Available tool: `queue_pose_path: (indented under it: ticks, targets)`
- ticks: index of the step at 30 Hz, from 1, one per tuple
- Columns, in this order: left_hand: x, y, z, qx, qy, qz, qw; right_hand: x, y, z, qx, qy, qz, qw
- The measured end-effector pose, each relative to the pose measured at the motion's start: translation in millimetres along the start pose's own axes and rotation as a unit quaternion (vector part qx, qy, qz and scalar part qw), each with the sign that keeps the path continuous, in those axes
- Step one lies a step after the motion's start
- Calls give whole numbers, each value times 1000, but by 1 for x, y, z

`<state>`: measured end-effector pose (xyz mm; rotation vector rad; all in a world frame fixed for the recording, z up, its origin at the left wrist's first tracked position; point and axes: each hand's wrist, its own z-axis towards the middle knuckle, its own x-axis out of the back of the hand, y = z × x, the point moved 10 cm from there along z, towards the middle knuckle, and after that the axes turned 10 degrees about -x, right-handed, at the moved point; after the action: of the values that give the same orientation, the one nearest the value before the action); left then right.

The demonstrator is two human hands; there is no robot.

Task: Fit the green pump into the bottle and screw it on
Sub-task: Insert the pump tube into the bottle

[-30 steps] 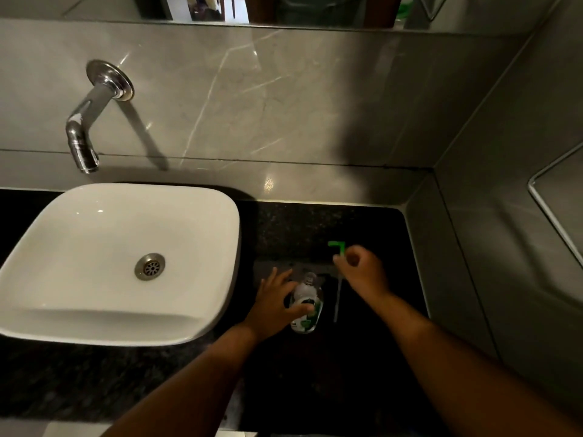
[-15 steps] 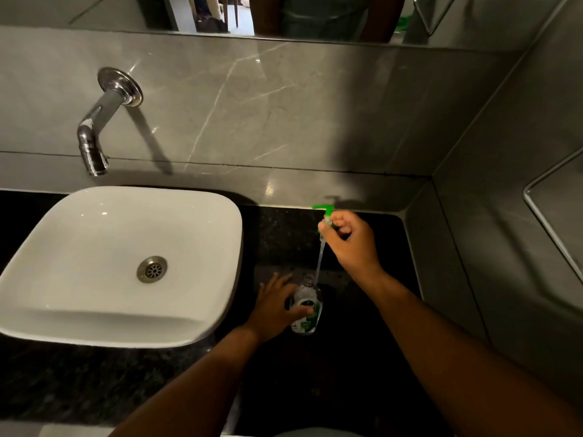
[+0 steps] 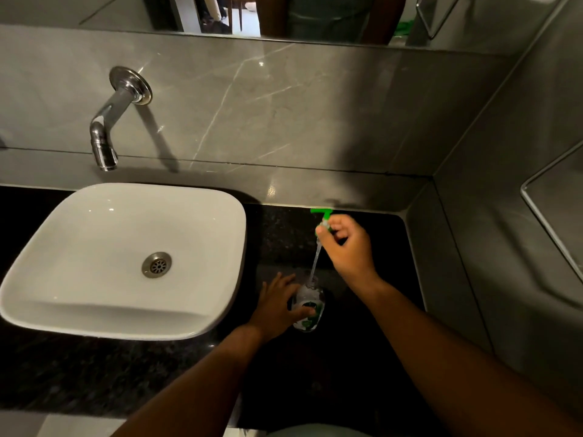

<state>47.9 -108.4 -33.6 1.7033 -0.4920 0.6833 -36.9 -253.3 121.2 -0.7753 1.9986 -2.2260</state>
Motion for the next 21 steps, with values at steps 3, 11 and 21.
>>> queue_pose_path:
  ticks: [3,11,21]
  targets:
    - [-1,0,-1,-5,-3,2,1000,-11,26,-22,-27,-21,-28,999]
    - [-3,3,-8,-8,11,24,1000,-11,58,-52,-70,-30,-44,996]
    - [-4,5,-8,-15,24,16,999,-19,77,-66,-84,-73,-131,985]
